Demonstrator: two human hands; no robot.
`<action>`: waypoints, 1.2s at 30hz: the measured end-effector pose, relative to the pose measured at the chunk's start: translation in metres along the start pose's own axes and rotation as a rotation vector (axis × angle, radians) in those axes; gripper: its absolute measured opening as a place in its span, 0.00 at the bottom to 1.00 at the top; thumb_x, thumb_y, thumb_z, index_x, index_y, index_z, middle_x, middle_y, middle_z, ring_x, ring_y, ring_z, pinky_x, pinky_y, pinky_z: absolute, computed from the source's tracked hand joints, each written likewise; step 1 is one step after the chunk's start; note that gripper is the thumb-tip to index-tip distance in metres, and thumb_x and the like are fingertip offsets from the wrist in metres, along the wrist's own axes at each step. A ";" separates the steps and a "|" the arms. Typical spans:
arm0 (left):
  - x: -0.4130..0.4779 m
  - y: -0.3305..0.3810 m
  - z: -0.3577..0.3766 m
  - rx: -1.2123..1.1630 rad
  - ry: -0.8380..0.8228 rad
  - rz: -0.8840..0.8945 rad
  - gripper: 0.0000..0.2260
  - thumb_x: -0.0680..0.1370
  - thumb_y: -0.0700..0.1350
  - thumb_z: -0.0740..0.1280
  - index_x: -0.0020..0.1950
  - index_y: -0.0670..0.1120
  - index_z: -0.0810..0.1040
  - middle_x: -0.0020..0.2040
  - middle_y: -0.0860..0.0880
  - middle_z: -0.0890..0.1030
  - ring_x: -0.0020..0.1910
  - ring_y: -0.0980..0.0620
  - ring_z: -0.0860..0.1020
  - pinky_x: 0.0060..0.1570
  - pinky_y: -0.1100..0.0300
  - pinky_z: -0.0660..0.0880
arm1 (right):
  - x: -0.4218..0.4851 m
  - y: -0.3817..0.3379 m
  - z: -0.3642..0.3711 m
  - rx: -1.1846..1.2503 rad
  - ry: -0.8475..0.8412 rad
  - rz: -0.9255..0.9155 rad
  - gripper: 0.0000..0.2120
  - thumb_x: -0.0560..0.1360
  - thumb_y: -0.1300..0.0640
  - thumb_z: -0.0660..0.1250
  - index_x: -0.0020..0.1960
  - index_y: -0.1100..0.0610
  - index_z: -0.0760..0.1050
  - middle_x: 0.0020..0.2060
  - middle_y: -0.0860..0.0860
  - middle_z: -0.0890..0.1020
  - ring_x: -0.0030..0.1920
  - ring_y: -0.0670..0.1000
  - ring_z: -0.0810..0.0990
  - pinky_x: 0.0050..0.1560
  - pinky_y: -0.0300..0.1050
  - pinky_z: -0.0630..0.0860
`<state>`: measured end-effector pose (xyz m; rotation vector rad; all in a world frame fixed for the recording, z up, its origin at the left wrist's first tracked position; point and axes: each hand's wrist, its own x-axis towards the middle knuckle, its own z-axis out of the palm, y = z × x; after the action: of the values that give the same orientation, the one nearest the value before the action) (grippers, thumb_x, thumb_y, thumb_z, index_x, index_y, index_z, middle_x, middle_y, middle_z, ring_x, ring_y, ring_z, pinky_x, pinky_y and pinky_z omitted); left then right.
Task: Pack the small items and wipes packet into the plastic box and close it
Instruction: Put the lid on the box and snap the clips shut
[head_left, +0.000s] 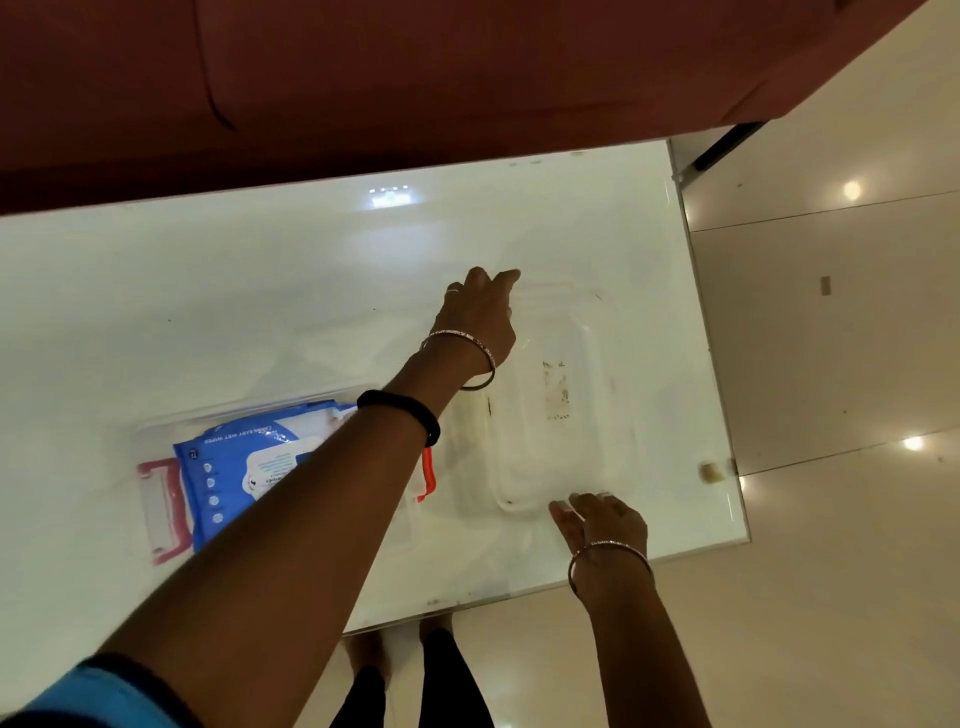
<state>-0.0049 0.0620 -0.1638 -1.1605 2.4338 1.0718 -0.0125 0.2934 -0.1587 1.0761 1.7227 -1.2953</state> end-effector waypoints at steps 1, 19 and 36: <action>-0.007 -0.001 -0.002 -0.033 0.023 0.006 0.22 0.80 0.42 0.55 0.75 0.51 0.61 0.66 0.42 0.66 0.65 0.38 0.67 0.63 0.47 0.69 | -0.001 -0.002 -0.002 0.029 0.015 -0.046 0.23 0.72 0.77 0.63 0.65 0.67 0.68 0.47 0.62 0.76 0.40 0.59 0.79 0.35 0.46 0.83; -0.163 -0.086 -0.098 -1.575 0.269 -0.342 0.17 0.75 0.61 0.61 0.46 0.49 0.78 0.48 0.47 0.83 0.51 0.50 0.82 0.55 0.54 0.79 | -0.097 -0.011 -0.003 0.267 -0.801 -0.750 0.10 0.72 0.60 0.53 0.49 0.59 0.72 0.55 0.60 0.83 0.73 0.63 0.68 0.73 0.57 0.63; -0.287 -0.208 -0.077 -1.184 0.324 -0.214 0.23 0.78 0.35 0.62 0.73 0.45 0.67 0.69 0.47 0.74 0.68 0.49 0.73 0.71 0.45 0.66 | -0.120 0.071 0.052 -0.343 -0.650 -0.893 0.26 0.75 0.70 0.67 0.69 0.52 0.70 0.66 0.50 0.77 0.68 0.50 0.75 0.66 0.49 0.73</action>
<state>0.3458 0.0858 -0.0766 -1.9288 1.6490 2.5111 0.1033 0.2294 -0.0897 -0.3728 1.8207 -1.5237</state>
